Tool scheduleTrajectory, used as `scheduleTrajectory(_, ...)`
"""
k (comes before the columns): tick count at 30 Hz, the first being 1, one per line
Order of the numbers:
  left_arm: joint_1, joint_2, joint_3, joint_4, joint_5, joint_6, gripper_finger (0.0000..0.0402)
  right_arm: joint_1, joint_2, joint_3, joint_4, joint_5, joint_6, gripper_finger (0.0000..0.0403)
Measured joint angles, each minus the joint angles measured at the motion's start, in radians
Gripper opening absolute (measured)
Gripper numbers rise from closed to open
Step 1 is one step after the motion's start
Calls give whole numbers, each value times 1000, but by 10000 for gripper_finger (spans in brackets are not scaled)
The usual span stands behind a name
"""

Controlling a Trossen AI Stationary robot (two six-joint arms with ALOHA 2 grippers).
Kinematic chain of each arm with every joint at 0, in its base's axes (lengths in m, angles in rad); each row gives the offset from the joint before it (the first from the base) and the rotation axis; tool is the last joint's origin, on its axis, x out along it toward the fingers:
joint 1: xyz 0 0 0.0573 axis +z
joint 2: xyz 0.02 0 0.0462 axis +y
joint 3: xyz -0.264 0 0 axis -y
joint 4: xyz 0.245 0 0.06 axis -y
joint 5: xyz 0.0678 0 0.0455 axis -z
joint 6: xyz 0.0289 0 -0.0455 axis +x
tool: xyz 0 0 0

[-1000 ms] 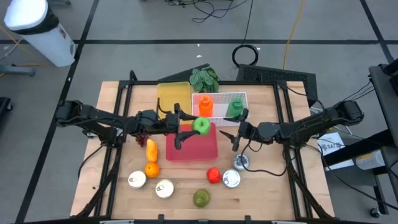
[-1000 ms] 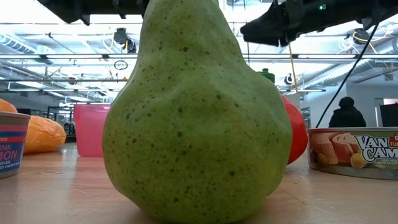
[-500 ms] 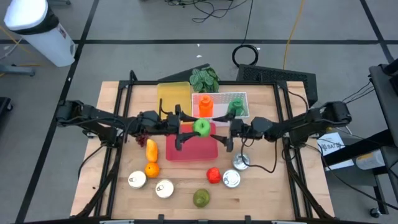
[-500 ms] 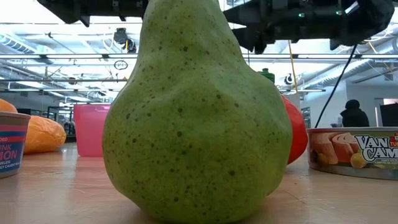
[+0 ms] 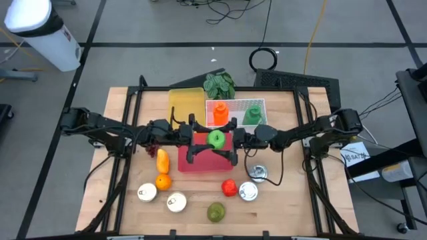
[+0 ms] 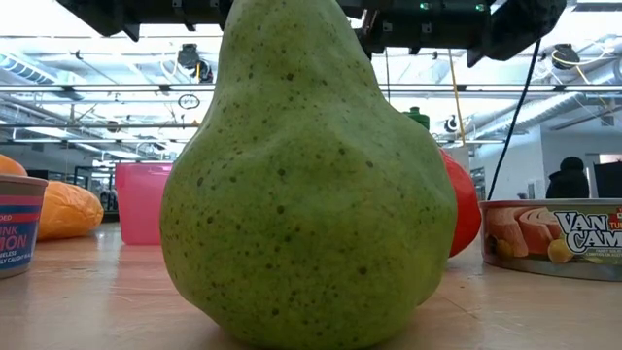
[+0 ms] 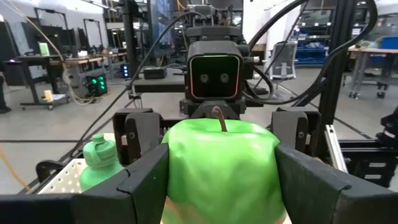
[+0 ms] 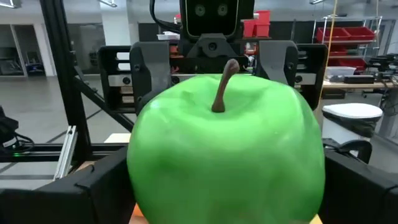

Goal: Pick & Place Food Item
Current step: Put the green apple in the yellow bin

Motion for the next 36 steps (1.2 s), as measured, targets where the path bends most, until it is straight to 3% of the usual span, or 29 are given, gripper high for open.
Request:
scheduleTrajectory(8,-16,0,0,-37,-61,-9,254,-1,-22,0,-105,-12,-2,316)
scheduleTrajectory(14,-27,-65,64,-148,-130,-56,375,2,-16,-5,-310,-13,-2,316)
scheduleTrajectory(16,-32,-79,120,-244,-139,-57,384,2,-21,-4,-325,-8,-5,316)
scheduleTrajectory(21,-32,-29,236,-407,-131,-100,342,3,-21,-3,-311,-4,-26,316)
scheduleTrajectory(27,-36,69,242,-417,-104,-66,306,8,-22,-2,-301,-6,-39,316)
scheduleTrajectory(36,-43,78,244,-471,-103,-78,262,8,-22,-3,-302,-4,-37,316)
